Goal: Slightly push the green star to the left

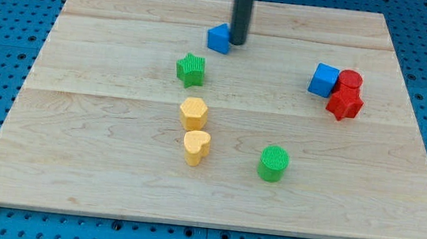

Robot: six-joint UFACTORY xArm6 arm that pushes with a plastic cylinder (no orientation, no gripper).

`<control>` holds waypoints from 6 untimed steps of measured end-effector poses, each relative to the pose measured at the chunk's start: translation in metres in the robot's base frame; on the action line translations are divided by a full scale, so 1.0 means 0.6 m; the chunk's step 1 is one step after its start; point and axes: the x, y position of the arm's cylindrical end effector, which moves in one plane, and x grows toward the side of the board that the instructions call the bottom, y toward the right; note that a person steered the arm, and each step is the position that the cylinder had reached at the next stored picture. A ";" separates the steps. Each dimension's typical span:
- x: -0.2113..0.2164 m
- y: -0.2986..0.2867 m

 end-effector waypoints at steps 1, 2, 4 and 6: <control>-0.012 -0.084; -0.003 -0.018; 0.143 -0.042; 0.161 -0.020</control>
